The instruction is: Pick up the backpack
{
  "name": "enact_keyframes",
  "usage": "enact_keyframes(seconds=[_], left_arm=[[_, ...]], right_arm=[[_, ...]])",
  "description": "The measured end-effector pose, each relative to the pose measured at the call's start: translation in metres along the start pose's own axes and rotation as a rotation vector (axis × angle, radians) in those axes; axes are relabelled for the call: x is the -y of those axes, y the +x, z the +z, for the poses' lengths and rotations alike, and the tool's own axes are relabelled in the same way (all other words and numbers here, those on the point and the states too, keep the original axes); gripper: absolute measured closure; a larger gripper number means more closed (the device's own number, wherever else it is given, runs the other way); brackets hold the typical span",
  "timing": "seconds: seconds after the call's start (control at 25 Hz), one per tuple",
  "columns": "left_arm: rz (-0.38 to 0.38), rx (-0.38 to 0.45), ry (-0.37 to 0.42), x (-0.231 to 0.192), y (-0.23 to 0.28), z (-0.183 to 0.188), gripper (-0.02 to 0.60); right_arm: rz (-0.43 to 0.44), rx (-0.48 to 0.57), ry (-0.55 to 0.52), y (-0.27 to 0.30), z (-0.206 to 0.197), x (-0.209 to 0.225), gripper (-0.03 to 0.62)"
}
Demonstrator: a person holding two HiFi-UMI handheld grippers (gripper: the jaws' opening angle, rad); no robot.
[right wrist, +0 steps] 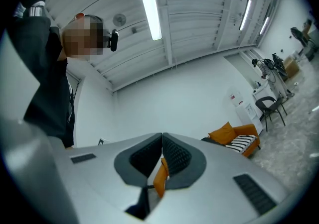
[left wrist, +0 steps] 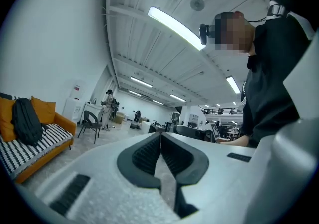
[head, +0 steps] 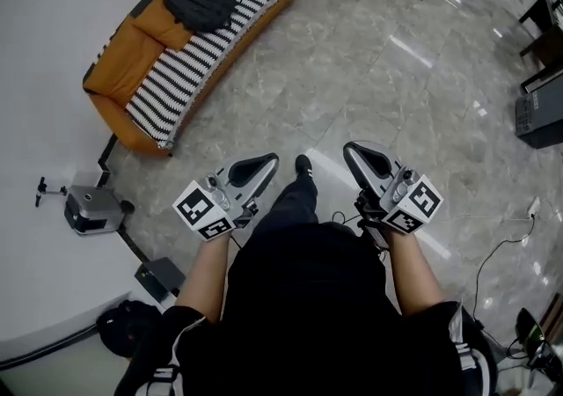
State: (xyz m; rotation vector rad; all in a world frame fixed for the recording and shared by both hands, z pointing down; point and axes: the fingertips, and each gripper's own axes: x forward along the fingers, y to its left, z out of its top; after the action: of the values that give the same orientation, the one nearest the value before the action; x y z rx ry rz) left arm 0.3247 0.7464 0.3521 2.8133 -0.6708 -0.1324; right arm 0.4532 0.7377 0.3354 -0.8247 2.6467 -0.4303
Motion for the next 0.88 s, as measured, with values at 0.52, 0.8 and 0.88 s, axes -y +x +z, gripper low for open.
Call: enact_keyframes(seconds=[0.52,0.8,0.88], left_arm=[[0.053,0.056,-0.055,-0.1,0.025,0.007,0.558],[0.107,0.089,-0.075,-0.182,0.035,0.028,0.558],[0.113,0.098,-0.08,-0.206,0.042,0.037,0.558]], right_arm=[[0.058,-0.094,-0.005,0.077,0.001,0.067,0.568],[0.112,-0.161,-0.014,0.152,0.011,0.111,0.568],[0.116,-0.173,-0.016,0.172,0.017,0.127,0.568]])
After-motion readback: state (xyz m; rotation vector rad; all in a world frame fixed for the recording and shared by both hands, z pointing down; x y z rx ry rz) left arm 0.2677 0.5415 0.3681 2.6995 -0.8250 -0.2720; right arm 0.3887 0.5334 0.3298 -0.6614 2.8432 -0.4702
